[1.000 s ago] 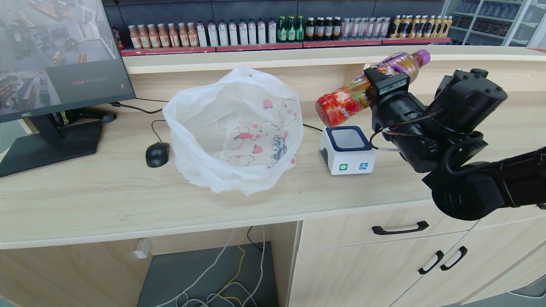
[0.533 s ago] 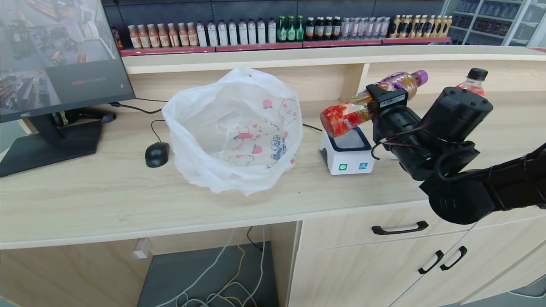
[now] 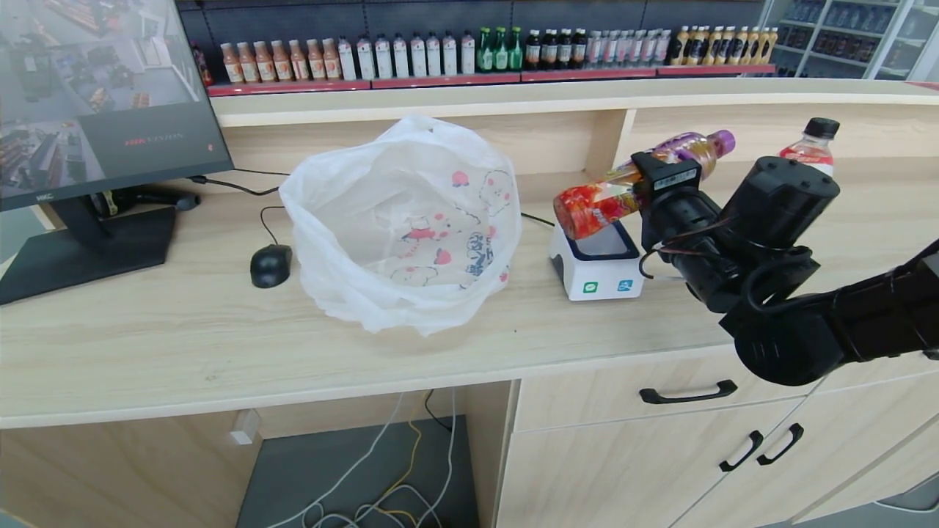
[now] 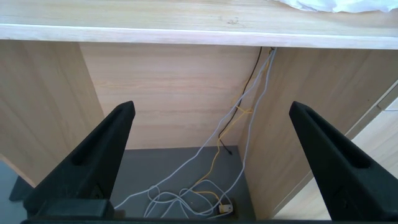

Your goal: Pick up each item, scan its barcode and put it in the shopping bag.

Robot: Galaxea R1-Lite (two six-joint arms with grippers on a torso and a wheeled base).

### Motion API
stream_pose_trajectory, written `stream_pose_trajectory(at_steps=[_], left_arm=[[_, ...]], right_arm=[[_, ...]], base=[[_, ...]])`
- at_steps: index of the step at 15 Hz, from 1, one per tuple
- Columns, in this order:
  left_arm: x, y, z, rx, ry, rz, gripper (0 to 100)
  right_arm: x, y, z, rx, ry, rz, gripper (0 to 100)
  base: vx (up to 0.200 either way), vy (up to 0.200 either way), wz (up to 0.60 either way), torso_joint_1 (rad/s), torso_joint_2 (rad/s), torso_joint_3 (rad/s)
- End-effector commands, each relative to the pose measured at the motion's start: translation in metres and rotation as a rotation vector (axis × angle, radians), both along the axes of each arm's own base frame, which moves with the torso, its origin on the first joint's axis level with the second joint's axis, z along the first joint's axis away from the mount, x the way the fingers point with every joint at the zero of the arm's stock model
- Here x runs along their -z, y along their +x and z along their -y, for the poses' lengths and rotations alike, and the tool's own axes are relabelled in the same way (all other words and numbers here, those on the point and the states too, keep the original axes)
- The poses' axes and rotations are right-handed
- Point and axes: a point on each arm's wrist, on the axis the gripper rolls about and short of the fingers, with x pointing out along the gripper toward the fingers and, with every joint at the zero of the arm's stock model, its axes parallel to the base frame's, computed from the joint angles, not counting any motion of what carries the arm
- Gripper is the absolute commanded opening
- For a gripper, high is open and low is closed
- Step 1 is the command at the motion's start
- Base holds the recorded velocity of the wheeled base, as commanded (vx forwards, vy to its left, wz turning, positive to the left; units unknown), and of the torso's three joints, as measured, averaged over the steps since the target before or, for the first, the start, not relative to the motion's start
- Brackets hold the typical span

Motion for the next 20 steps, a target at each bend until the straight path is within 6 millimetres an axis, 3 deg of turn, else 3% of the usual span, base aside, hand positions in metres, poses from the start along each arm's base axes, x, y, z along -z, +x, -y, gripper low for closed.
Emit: stream_pose_trajectory(at_steps=[1,13,20], left_arm=[[0.0,0.0,0.0,0.0,0.0,0.0,100],[0.0,0.0,0.0,0.0,0.0,0.0,100],[0.0,0.0,0.0,0.0,0.0,0.0,100]], right_arm=[[0.001,0.0,0.0,0.0,0.0,-0.003,0],[0.003,0.002,0.002,0.01,0.013,-0.007,0],[-0.008,-0.003,0.005,0.011,0.02,0.022,0]], base=[[0.0,0.0,0.0,0.0,0.0,0.0],[0.0,0.0,0.0,0.0,0.0,0.0],[0.0,0.0,0.0,0.0,0.0,0.0]])
